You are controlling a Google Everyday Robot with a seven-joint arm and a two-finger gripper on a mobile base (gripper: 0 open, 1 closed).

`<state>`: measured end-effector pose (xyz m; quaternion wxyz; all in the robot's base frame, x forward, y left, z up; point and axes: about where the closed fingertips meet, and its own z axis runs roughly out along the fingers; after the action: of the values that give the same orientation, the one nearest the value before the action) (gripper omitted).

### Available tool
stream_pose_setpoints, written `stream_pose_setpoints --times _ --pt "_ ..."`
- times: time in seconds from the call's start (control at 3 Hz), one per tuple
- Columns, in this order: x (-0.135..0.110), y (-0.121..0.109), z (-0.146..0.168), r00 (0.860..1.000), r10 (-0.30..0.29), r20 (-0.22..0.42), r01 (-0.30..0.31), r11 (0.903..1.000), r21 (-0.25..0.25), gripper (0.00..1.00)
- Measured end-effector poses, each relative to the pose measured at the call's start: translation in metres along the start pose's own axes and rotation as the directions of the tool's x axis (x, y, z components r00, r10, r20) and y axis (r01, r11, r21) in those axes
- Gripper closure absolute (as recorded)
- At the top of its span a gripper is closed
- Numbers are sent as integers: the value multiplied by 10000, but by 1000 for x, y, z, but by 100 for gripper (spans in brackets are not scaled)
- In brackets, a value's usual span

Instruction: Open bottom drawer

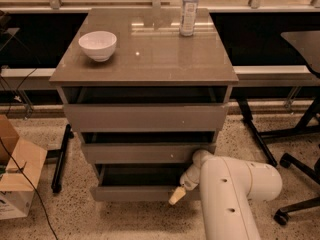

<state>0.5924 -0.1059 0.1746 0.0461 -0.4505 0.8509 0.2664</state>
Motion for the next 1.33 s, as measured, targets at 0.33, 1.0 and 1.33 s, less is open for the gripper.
stream_pose_setpoints --times 0.33,1.0,1.33 --pt "5 3 2 9996 31 -266 -35 9999 -156 49" --pt "34 33 13 9946 444 -937 -513 9961 -724 25" --pt "51 56 28 9890 1006 -1086 -1121 9881 -1055 2"
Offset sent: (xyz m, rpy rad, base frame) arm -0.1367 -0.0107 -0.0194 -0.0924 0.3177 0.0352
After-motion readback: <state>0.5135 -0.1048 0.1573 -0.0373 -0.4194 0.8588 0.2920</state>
